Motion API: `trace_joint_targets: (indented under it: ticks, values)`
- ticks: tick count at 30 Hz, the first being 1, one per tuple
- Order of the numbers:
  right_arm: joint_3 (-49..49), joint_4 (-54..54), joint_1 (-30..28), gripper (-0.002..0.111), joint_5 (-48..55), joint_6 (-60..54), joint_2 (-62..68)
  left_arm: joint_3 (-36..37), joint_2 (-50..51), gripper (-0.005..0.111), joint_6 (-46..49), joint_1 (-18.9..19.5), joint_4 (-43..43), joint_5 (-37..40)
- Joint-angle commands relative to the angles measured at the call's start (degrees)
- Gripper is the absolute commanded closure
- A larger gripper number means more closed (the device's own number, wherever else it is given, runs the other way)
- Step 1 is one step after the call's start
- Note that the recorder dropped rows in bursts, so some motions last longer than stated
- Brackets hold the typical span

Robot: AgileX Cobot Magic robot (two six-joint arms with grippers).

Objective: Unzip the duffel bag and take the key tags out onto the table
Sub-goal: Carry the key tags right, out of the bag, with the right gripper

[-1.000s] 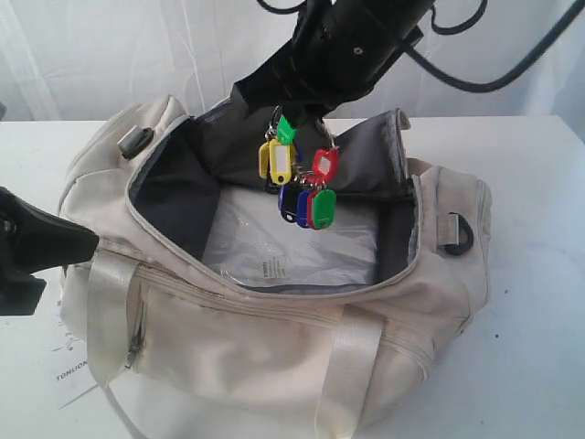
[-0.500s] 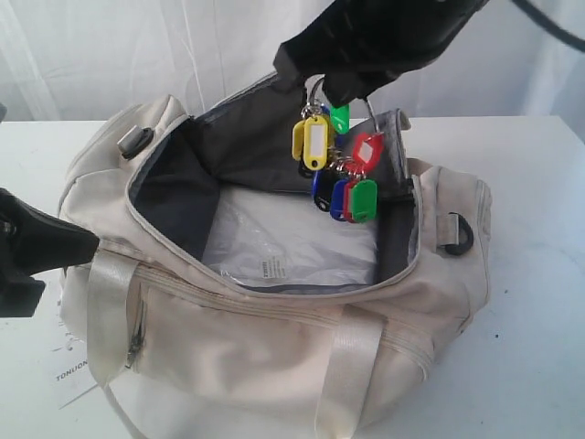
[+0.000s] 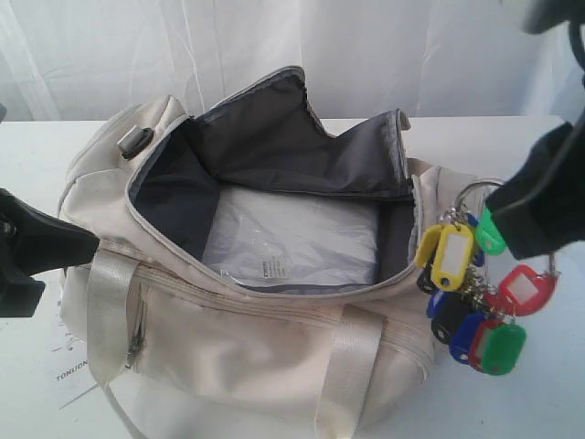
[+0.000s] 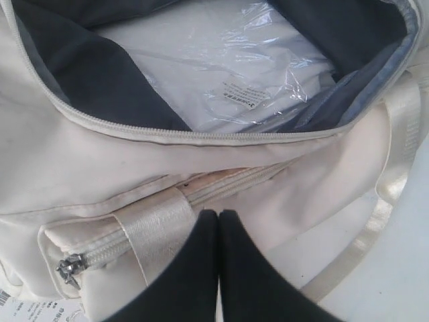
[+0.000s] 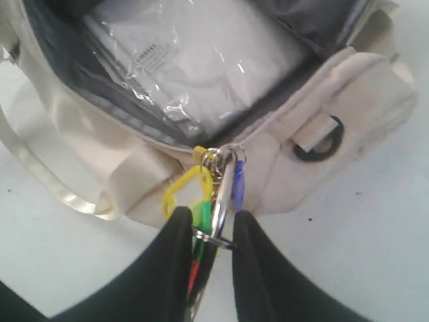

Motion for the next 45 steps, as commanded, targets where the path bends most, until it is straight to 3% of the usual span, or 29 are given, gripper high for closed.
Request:
trace_joint_targets:
  ticks: [1, 4, 11, 25, 34, 45]
  values:
    - [5.2, -11.3, -0.1, 0.108, 1.5, 7.2, -3.8, 0.5, -0.5, 0.107, -0.3, 0.1, -1.2, 1.0]
    - [8.8, -19.6, -0.1, 0.108, 2.2, 12.7, -4.1, 0.5, -0.5, 0.107, -0.3, 0.1, -1.2, 1.0]
    - [16.0, -20.2, -0.1, 0.108, -12.0, 16.8, 0.3, 0.5, -0.5, 0.107, -0.3, 0.1, -1.2, 1.0]
    - [18.8, -19.8, -0.1, 0.108, -42.3, 24.2, 29.6, 0.5, -0.5, 0.107, -0.3, 0.1, -1.2, 1.0]
    - [10.9, -20.3, -0.1, 0.108, -40.1, 24.2, 41.0, 0.5, -0.5, 0.107, -0.3, 0.1, -1.5, 1.0]
    - [10.9, -23.2, -0.1, 0.108, -23.1, 23.0, 29.0, 0.5, -0.5, 0.107, -0.3, 0.1, -1.6, 1.1]
